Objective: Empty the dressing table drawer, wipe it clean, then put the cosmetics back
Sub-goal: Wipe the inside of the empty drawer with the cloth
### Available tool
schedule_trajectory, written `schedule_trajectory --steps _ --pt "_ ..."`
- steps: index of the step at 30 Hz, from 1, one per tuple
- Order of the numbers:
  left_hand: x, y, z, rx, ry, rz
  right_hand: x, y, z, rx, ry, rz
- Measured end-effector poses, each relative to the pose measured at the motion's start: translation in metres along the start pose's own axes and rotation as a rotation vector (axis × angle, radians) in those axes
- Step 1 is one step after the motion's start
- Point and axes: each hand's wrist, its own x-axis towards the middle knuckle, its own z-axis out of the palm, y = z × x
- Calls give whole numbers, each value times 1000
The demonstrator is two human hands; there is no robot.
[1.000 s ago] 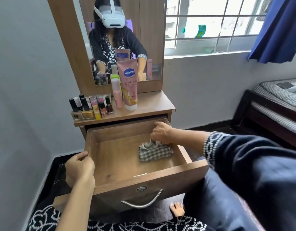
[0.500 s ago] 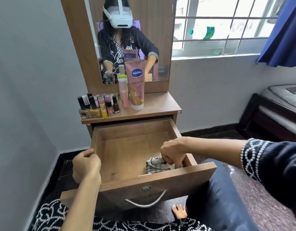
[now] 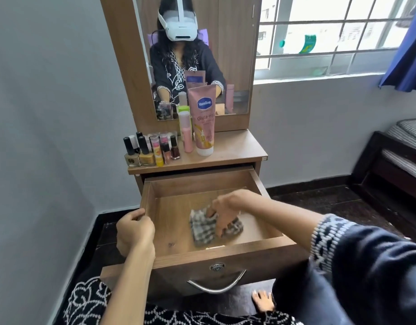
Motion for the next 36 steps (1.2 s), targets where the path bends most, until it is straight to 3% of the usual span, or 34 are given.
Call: schedule_trajectory --steps 3,9,13,24,27,32,36 --pt "2 -3 1 -3 -6 -1 -22 -2 31 -67 86 -98" --pt "4 -4 4 -13 9 -8 -30 41 35 -193 158 25" --pt "3 -4 3 -10 8 -7 -9 39 11 -112 262 96" --pt "0 -3 -1 25 7 -2 26 -110 1 -148 222 -151" --pt "-2 -1 -2 40 6 13 24 -122 6 -161 269 -170" --pt "-3 0 -2 28 11 12 7 -92 16 -151 225 -231" --pt "-4 1 -1 14 0 5 -19 -22 29 -126 66 -101"
